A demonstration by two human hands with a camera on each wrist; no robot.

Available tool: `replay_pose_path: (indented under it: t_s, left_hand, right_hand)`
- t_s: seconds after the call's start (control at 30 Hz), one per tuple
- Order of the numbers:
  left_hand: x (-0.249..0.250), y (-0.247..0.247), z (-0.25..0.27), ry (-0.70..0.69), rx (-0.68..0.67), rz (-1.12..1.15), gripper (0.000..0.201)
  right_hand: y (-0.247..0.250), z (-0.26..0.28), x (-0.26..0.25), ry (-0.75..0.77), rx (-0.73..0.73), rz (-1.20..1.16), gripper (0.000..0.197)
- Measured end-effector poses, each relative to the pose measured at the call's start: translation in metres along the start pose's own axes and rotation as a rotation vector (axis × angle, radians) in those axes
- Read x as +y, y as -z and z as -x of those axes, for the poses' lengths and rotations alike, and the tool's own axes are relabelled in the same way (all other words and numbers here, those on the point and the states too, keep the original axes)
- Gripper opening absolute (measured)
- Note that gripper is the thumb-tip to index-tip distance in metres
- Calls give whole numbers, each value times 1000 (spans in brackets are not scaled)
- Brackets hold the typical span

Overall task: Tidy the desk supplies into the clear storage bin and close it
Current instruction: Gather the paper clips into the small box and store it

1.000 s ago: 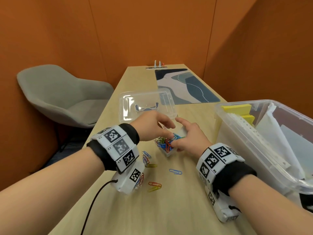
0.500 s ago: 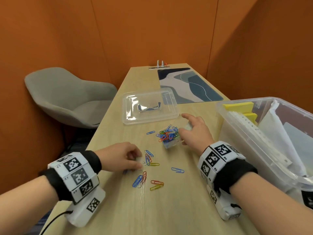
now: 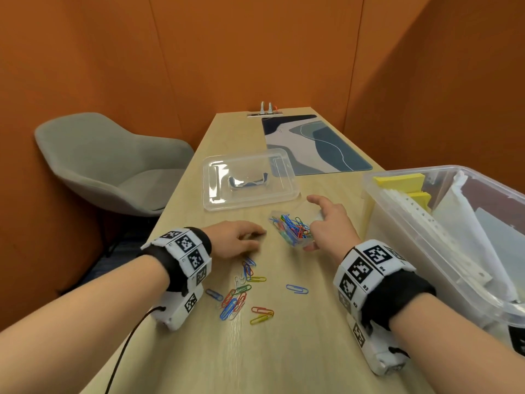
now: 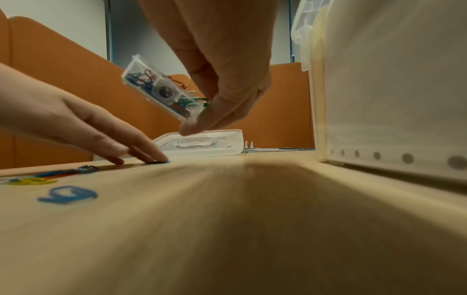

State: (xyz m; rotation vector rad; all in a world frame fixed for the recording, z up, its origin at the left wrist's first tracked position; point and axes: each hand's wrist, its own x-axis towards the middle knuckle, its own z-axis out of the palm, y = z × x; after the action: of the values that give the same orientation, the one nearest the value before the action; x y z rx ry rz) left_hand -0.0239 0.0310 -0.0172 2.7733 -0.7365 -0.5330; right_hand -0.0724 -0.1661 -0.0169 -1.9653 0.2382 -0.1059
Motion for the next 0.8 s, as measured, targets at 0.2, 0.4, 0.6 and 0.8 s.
replay_pose_path:
  t_s: [0.2,0.4,0.6,0.8]
  left_hand:
    - [-11,-13,49,-212,0,154,19]
    - [-17,-15,72,-141,-33,-10,92]
    - [-5,-24,61,-225,-52,135,51]
    - [6,-23,49,-189,59,101,20]
  right_hand:
    - [0,-2,3,58,-7,97,66]
    - [-4,-1,5,92,-28,179,69]
    - [-3,1,4,113,-43,191,71]
    - [-2,3,3,146,-79,224,74]
